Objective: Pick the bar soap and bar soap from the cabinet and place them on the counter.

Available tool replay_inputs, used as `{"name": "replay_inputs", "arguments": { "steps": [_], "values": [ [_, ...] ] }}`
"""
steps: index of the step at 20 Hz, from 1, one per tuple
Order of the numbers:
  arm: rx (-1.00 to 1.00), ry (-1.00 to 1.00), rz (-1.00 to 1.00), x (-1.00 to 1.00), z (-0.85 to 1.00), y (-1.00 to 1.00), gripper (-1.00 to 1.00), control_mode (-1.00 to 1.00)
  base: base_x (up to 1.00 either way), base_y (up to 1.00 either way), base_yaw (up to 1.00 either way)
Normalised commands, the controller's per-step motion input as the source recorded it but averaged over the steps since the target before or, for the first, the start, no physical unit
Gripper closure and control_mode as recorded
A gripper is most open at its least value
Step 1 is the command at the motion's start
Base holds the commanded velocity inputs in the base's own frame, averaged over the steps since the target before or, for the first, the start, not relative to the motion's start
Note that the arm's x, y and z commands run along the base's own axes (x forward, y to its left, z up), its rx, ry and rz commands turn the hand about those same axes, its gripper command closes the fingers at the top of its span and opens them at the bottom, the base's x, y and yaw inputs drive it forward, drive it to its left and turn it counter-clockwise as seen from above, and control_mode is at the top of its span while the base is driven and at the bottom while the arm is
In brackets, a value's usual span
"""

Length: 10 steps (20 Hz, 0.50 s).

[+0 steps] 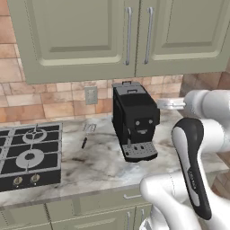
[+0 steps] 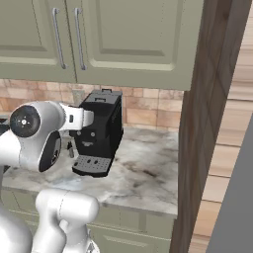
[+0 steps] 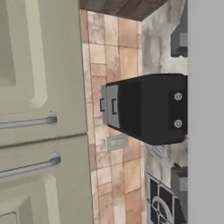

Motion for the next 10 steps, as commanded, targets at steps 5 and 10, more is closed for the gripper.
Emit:
{"name": "replay_inputs", "arguments": {
  "steps": [5,10],
  "values": [
    [0.00,-0.17,-0.02,-0.21,0.22,0.00,-1.00,-1.00,0.00,0.00,0.00],
    [0.00,-0.16,-0.02,-0.14,0.26,0.00,-1.00,-1.00,0.00,0.00,0.00]
  ]
}}
